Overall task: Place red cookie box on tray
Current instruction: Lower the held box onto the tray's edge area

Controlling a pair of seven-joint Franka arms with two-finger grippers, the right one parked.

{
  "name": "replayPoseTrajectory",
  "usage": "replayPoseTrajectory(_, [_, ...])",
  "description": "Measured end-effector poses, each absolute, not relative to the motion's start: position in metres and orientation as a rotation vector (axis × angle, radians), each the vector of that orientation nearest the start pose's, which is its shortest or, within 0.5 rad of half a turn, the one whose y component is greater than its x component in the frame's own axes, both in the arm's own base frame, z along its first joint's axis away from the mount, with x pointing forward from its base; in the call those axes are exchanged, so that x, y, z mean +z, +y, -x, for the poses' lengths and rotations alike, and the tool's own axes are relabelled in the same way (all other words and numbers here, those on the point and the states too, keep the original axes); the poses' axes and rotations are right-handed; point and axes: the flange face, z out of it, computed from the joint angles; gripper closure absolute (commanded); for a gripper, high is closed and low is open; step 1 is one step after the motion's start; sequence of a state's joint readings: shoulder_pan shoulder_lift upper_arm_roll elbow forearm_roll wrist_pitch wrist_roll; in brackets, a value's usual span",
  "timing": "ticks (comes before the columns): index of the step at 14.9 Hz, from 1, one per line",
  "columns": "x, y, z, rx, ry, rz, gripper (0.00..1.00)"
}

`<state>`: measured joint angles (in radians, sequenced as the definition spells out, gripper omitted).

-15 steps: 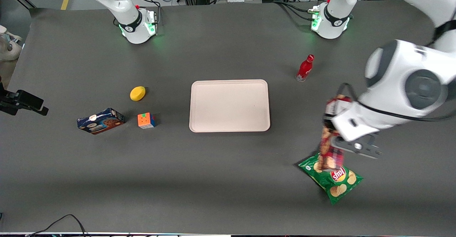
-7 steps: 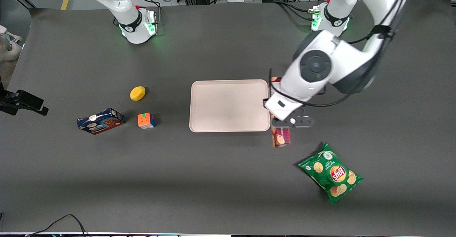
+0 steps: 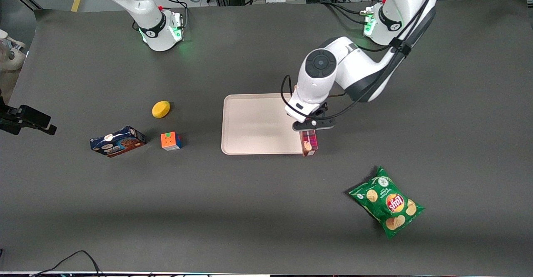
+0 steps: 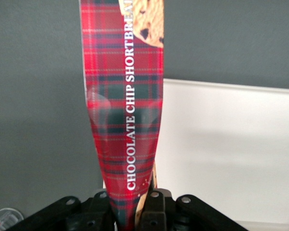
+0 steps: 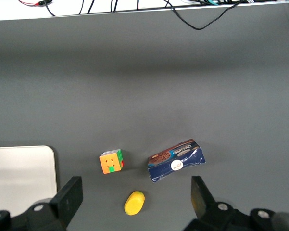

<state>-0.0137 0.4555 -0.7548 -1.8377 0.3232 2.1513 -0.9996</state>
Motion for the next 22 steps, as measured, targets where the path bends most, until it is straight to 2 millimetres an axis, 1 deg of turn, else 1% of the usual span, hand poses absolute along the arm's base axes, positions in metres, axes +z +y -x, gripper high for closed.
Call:
replayPoseTrajectory(3, [0.312,-0.403,-0.473,0.012,-0.085,3.132,0.82])
replayPoseTrajectory(8, [0.273,-0.404,-0.465,0.068,-0.08,3.142,0.82])
replayPoseTrajectory(13, [0.238,-0.404,-0.438,0.082,-0.015,3.17,0.82])
replayPoseTrajectory(17, [0.226,-0.401,-0.427,0.061,-0.024,3.137,0.82])
replayPoseTrajectory(19, [0.222,-0.4,-0.422,0.046,-0.025,3.131,0.79])
replayPoseTrajectory(22, [0.22,-0.399,-0.42,0.045,-0.026,3.131,0.78])
